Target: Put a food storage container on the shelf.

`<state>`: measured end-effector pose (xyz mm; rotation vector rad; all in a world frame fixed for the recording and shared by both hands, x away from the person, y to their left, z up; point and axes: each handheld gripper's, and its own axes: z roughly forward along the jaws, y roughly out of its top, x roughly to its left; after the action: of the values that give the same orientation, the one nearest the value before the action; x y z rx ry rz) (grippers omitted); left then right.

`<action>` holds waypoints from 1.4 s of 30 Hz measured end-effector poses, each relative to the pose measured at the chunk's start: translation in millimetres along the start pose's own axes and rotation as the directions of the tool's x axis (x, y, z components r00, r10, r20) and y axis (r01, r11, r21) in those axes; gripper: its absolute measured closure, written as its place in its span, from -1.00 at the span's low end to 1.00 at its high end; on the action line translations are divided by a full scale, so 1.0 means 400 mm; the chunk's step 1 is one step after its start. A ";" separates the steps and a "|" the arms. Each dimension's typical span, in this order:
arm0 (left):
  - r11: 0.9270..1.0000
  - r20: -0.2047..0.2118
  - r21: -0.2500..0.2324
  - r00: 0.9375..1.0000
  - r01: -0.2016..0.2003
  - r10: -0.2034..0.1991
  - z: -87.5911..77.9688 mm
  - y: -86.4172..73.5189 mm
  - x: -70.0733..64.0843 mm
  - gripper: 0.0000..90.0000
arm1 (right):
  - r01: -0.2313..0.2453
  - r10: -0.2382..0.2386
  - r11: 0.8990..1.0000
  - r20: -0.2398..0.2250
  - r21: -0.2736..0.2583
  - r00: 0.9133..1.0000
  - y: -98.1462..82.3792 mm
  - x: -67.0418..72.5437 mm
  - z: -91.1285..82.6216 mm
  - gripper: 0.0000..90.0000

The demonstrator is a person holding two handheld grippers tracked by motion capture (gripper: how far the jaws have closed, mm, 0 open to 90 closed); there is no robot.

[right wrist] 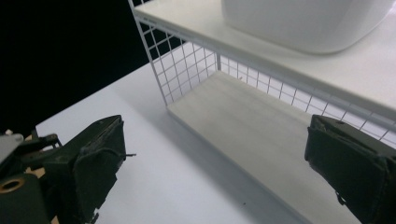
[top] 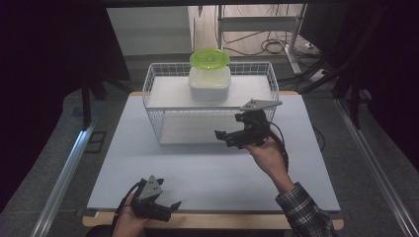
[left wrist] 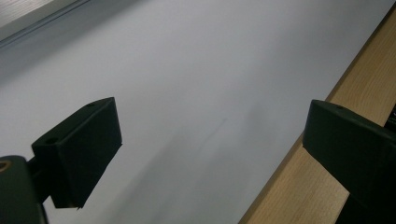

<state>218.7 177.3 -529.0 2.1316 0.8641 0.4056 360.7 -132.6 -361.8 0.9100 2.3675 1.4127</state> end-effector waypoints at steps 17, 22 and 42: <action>1.000 0.005 -0.001 1.000 0.009 -0.009 0.002 0.000 -0.002 -0.90 | 0.013 -0.013 0.999 -0.006 0.038 1.000 -0.136 0.011 0.027 -0.96; 1.000 0.007 -0.001 1.000 0.006 -0.006 0.002 0.000 -0.002 -0.90 | 0.031 -0.032 0.998 0.005 0.063 0.999 -0.163 0.016 0.029 -0.95; 1.000 0.008 0.003 1.000 0.011 -0.011 0.004 -0.002 -0.002 -0.91 | 0.074 -0.083 0.992 0.090 0.105 0.992 -0.268 0.031 0.013 -0.98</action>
<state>218.6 176.2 -530.6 2.1285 0.8721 0.3905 311.9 -157.6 -455.0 0.8777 2.3953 1.2032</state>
